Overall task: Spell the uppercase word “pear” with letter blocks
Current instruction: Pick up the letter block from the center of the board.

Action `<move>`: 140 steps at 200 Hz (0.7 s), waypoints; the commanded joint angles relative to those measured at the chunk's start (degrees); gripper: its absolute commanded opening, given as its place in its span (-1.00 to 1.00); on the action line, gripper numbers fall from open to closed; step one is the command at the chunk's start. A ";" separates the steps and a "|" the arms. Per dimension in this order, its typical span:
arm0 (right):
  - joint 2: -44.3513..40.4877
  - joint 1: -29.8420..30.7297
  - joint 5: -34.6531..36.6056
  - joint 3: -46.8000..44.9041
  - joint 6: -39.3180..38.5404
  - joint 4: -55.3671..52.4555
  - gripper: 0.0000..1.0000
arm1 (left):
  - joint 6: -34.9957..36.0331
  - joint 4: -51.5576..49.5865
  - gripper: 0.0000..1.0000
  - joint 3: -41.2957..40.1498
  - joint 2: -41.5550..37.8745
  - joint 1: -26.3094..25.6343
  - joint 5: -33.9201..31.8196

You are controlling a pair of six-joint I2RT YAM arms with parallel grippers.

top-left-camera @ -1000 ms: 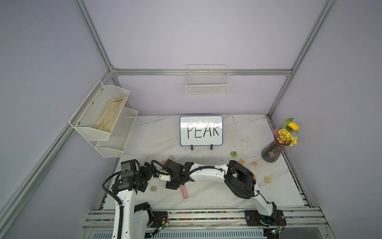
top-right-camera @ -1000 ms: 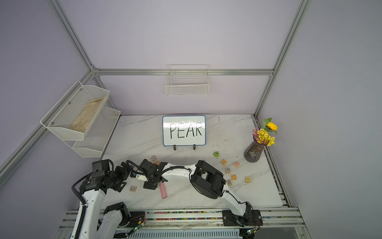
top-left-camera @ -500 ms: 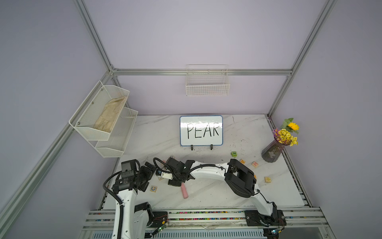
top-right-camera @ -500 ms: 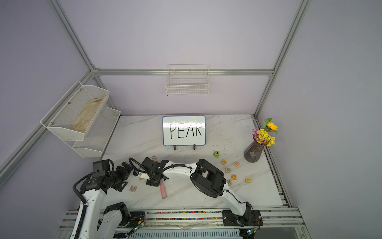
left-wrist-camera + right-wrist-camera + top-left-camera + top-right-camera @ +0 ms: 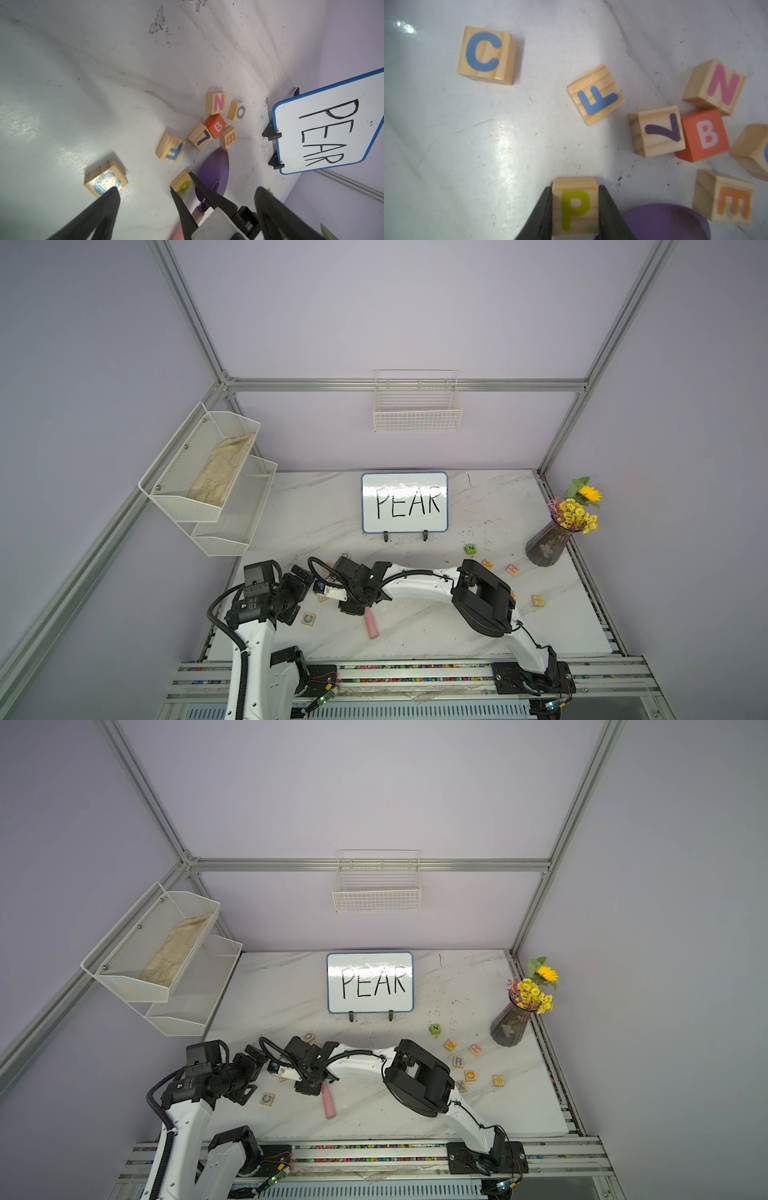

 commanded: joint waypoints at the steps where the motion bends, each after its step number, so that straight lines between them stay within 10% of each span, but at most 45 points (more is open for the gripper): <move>1: -1.17 -0.13 0.19 0.33 1.59 -1.69 -0.42 | 0.70 1.83 1.00 -1.98 -0.24 0.19 1.04; 72: -8.68 -0.63 2.31 1.69 15.71 0.86 -0.45 | 2.90 1.94 1.00 2.36 0.63 0.23 -0.03; 140: -19.72 -7.33 18.36 -8.05 42.43 0.94 -0.50 | 12.39 7.15 1.00 11.46 6.20 -2.86 4.25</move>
